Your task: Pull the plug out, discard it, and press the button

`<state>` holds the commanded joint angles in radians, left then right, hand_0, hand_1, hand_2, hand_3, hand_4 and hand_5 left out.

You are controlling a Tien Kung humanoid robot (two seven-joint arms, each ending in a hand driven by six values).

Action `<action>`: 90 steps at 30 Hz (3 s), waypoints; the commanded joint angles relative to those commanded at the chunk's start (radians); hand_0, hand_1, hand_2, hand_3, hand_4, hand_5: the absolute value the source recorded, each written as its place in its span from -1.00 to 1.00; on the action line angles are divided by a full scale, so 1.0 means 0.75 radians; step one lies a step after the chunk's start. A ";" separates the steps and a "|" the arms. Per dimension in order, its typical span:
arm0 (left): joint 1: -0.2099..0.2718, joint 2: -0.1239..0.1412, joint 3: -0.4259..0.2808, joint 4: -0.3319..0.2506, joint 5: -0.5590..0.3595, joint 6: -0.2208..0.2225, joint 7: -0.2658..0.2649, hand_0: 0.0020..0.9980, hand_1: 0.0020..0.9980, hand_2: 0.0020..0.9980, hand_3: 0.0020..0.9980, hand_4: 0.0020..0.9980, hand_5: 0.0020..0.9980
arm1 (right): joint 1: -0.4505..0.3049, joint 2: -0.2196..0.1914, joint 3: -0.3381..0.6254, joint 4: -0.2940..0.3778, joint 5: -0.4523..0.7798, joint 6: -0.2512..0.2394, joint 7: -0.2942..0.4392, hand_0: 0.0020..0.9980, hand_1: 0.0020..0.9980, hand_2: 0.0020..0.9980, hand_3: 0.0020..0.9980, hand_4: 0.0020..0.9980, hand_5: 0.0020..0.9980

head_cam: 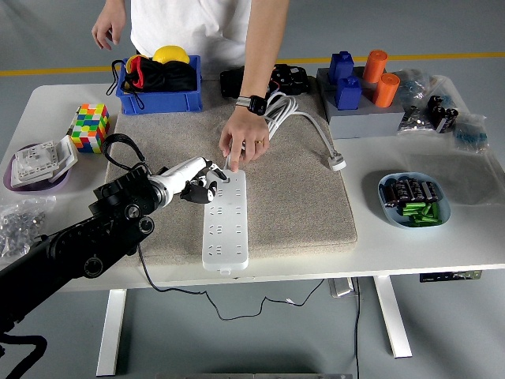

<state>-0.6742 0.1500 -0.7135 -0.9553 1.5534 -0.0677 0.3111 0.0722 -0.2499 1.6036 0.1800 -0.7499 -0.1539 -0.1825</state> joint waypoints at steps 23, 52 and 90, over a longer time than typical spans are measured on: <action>0.188 0.036 -0.521 -0.203 0.204 0.121 -0.185 -0.89 -0.87 -0.70 0.34 -0.19 -1.00 | -0.038 0.038 0.084 0.000 -0.025 -0.005 0.006 0.49 0.36 0.28 0.22 0.32 -0.05; 0.392 0.099 -0.899 -0.257 0.259 0.248 -0.341 0.93 1.00 0.93 0.86 0.61 0.11 | 0.010 0.042 0.081 0.000 -0.028 -0.022 0.007 0.49 0.36 0.28 0.22 0.32 -0.05; 0.389 0.136 -0.996 -0.313 0.124 0.209 -0.378 0.78 0.82 0.72 0.77 0.59 0.09 | 0.021 0.015 0.151 0.000 -0.138 -0.049 -0.007 0.60 0.46 0.41 0.39 0.87 0.34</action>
<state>-0.3827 0.2517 -1.4604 -1.1904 1.6461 0.0893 0.0274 0.0880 -0.2383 1.7170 0.1800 -0.8531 -0.1908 -0.1877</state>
